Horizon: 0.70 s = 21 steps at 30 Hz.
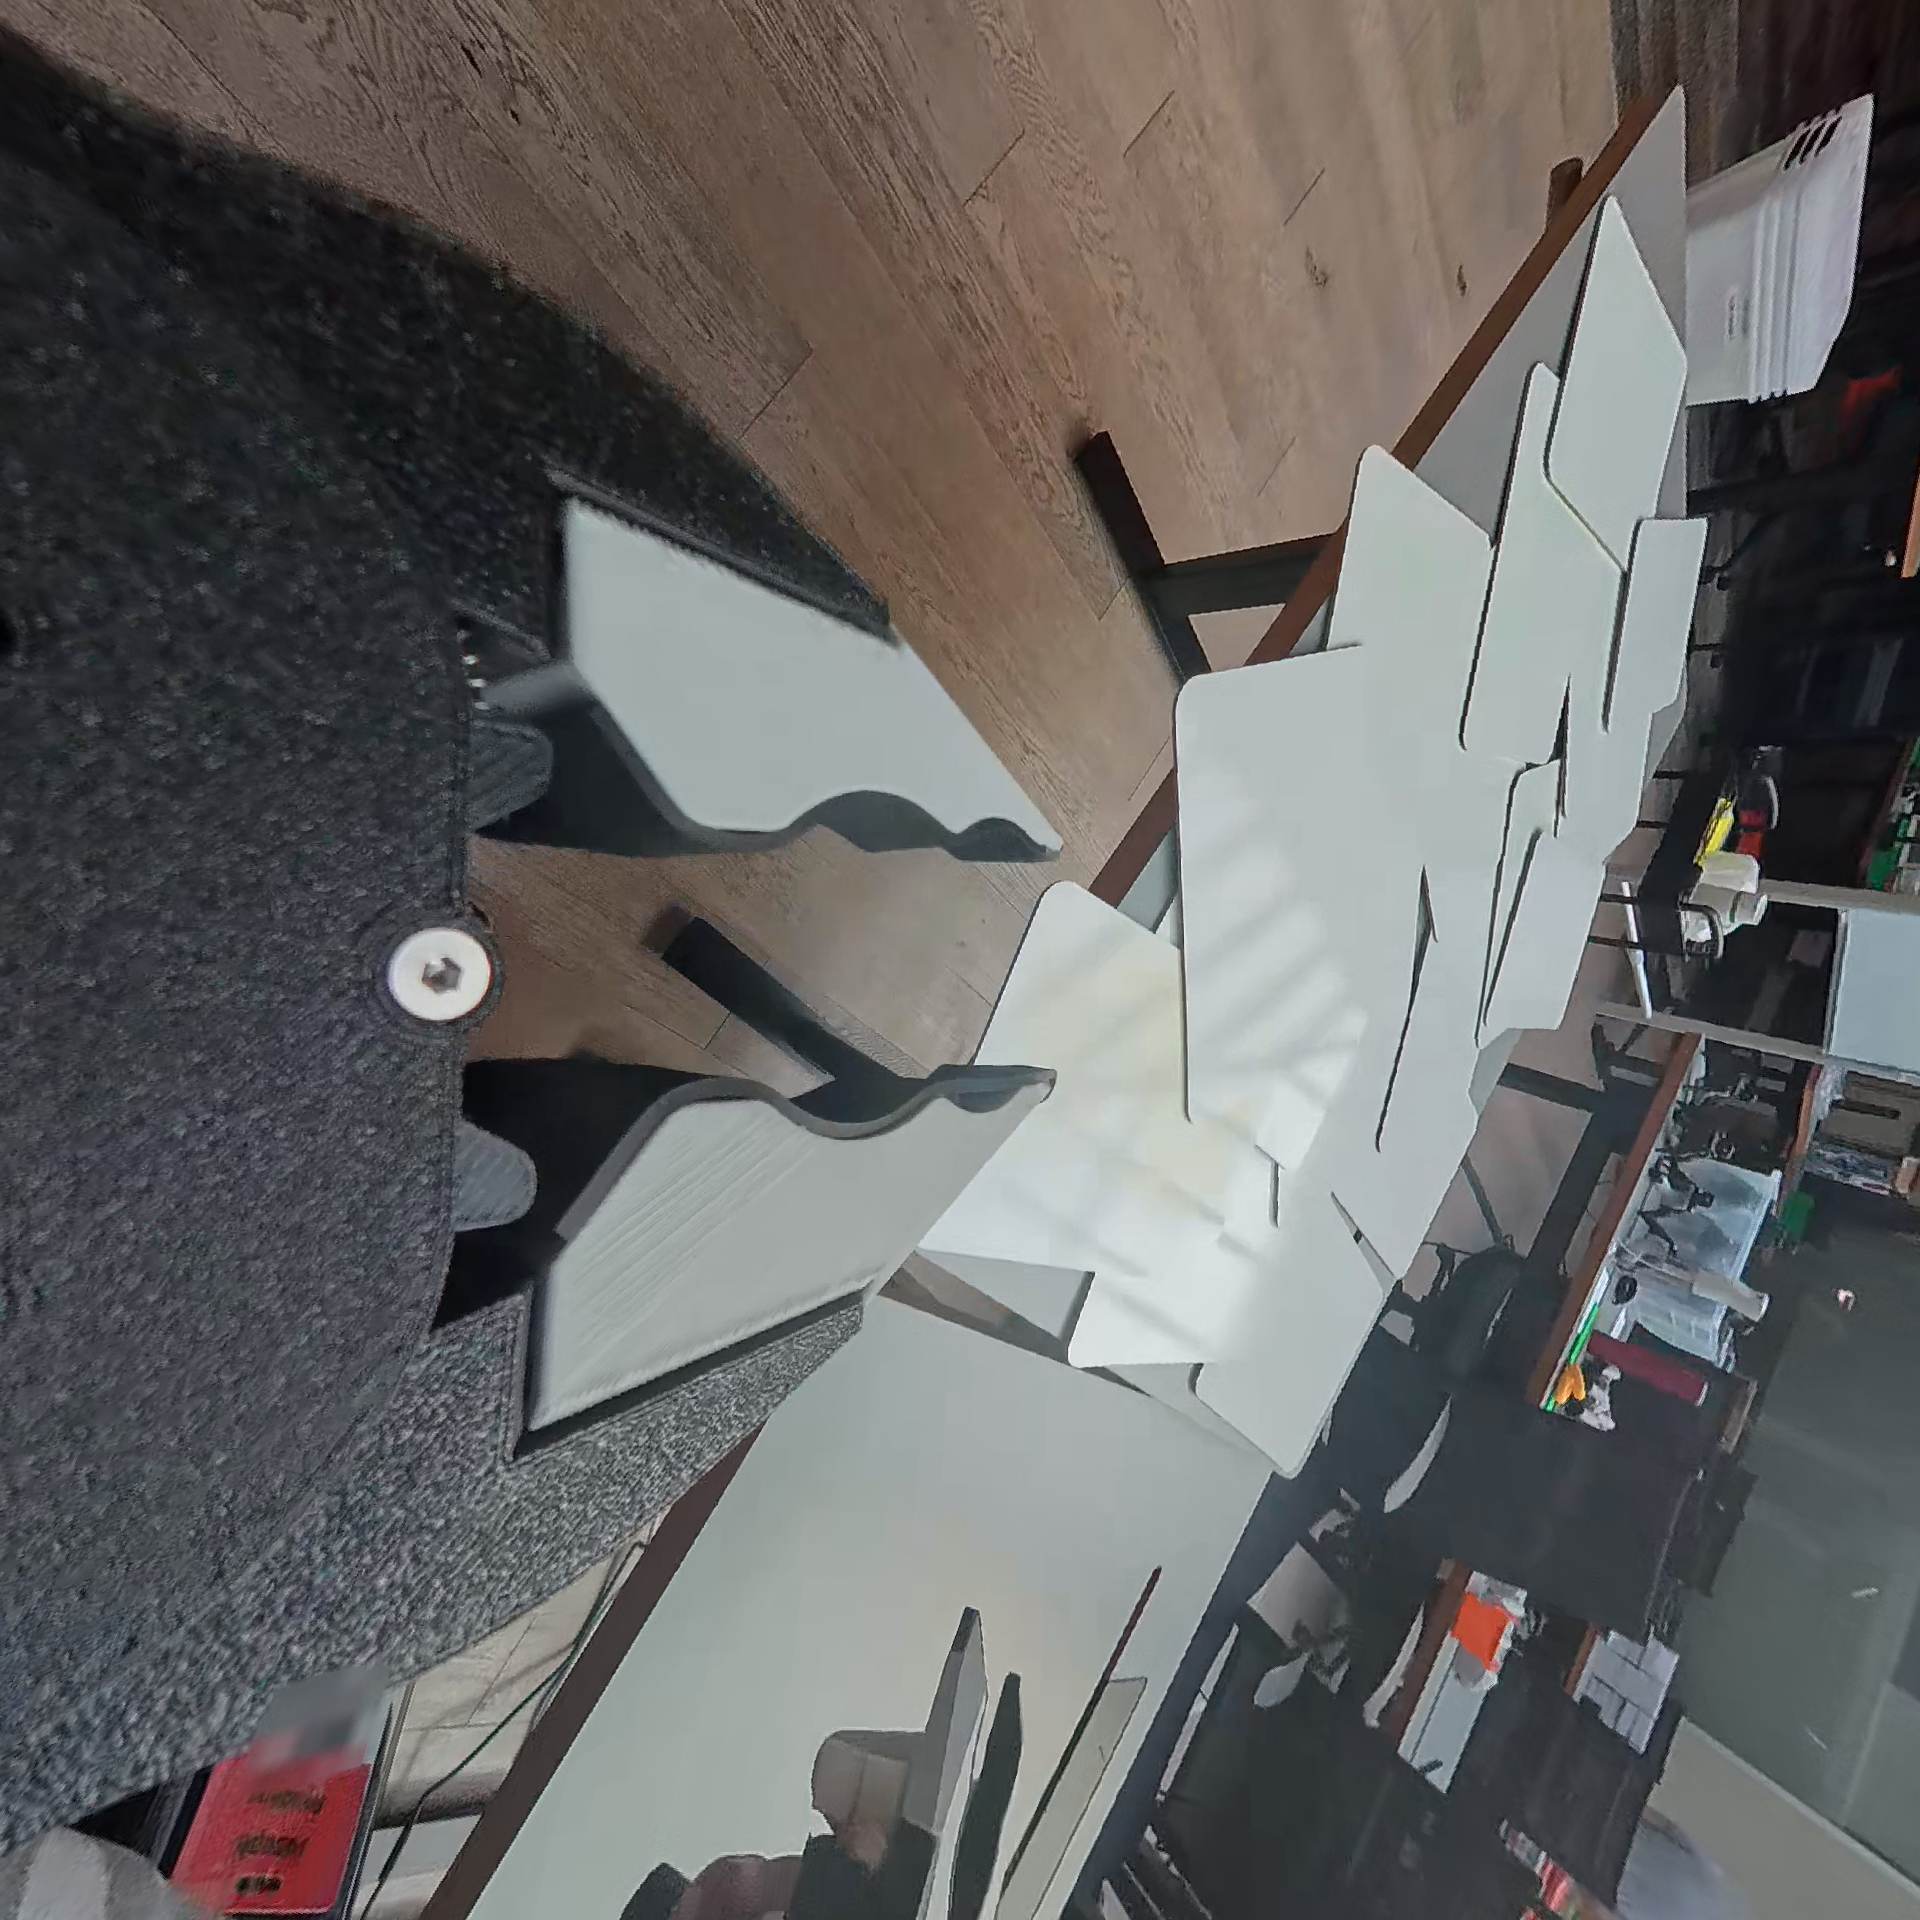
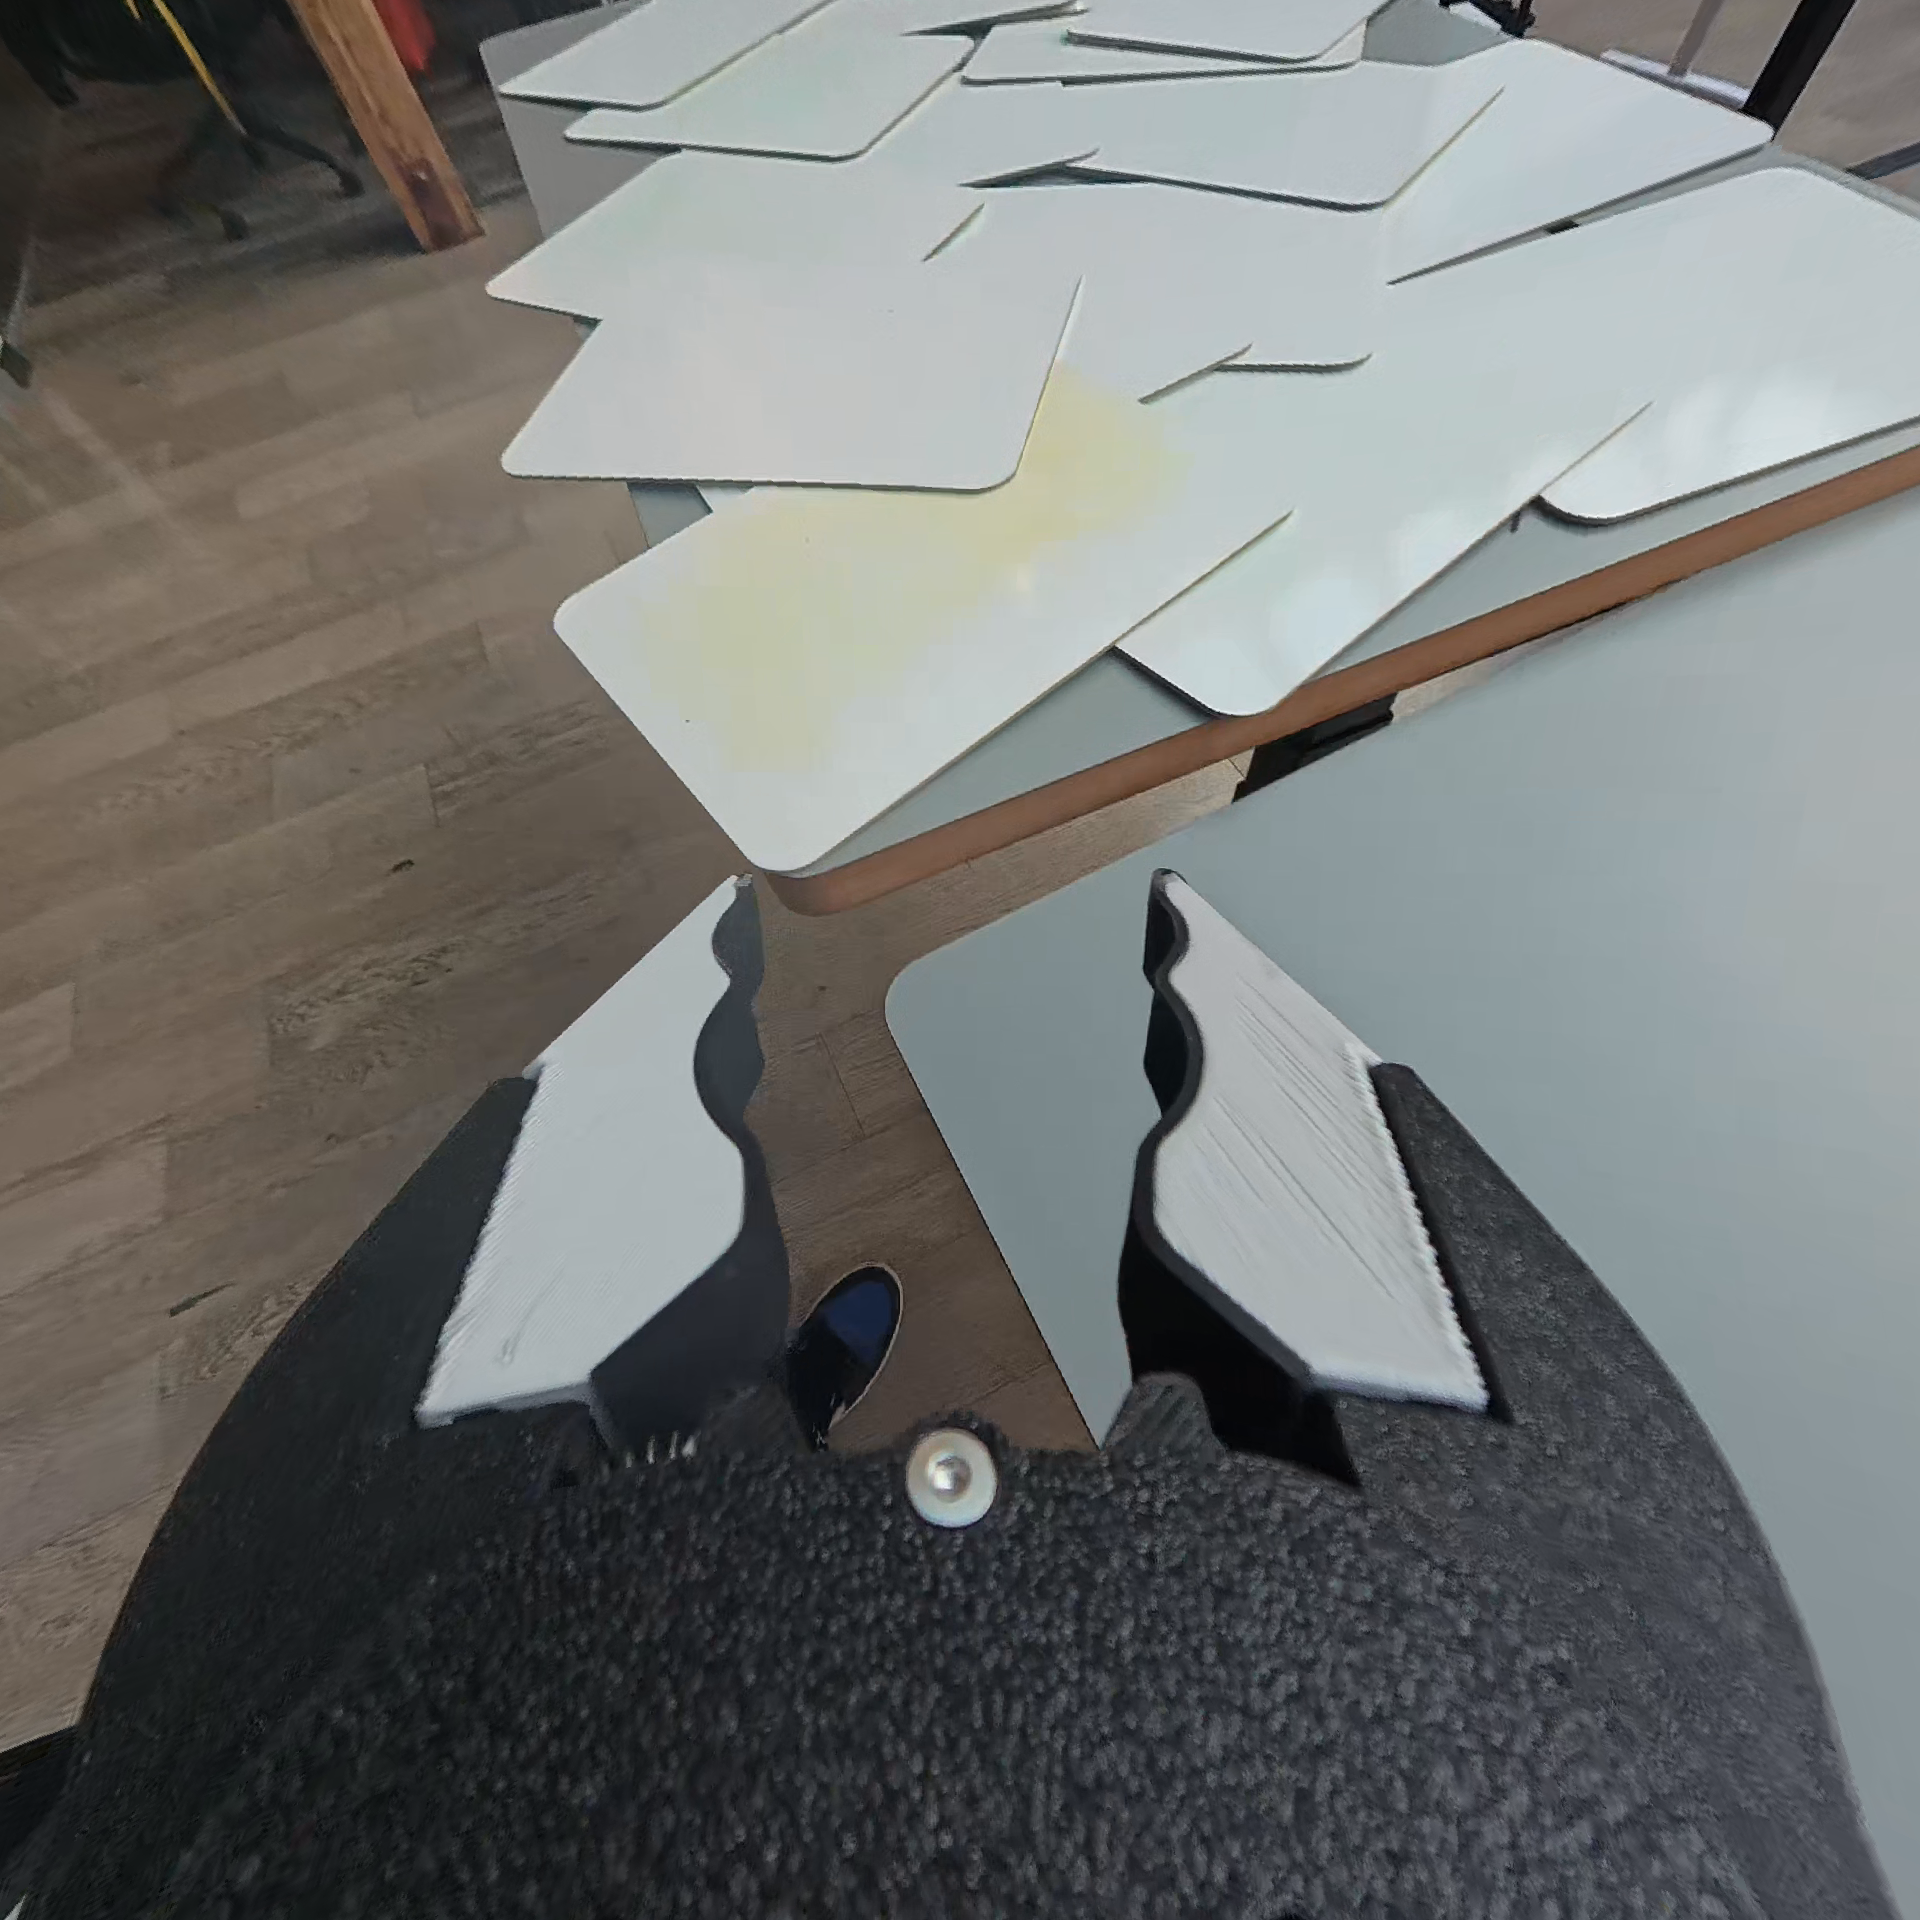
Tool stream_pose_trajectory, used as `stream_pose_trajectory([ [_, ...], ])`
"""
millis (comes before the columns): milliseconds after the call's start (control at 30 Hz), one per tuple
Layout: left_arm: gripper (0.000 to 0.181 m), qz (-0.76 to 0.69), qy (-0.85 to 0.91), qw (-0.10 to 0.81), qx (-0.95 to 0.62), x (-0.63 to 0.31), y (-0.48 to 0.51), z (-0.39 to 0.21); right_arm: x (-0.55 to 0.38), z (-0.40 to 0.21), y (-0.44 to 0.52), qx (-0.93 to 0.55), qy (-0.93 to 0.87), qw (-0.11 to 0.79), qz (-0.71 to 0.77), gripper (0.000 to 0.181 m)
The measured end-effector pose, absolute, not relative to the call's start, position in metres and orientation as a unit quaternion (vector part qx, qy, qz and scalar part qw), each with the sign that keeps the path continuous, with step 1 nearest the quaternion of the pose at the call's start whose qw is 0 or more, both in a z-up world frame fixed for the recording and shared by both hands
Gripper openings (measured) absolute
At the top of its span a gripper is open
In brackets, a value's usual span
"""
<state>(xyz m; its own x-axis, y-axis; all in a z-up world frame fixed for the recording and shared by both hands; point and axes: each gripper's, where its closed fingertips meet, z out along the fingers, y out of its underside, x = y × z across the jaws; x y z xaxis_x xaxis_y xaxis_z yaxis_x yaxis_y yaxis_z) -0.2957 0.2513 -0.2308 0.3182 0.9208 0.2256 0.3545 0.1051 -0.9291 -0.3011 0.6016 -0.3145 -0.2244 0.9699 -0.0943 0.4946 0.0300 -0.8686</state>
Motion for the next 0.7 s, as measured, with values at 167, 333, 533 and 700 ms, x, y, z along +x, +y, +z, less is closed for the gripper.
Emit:
stream_pose_trajectory([
  [167, 0.074, 0.243, -0.532, 0.524, -0.619, -0.388, 0.217, -0.231, -0.376, -0.346, 0.555, -0.579, -0.654, 0.261, 0.411, 0.096],
  [333, 0.082, 0.205, -0.525, 0.528, -0.635, -0.489, 0.196, -0.239, -0.427, -0.358, 0.512, -0.594, -0.653, 0.258, 0.393, 0.099],
  [533, 0.078, 0.097, -0.53, 0.515, -0.667, -0.6, 0.189, -0.313, -0.445, -0.354, 0.497, -0.637, -0.622, 0.294, 0.348, 0.097],
  [700, 0.075, -0.047, -0.529, 0.512, -0.676, -0.666, 0.204, -0.395, -0.43, -0.35, 0.494, -0.697, -0.56, 0.351, 0.277, 0.093],
])
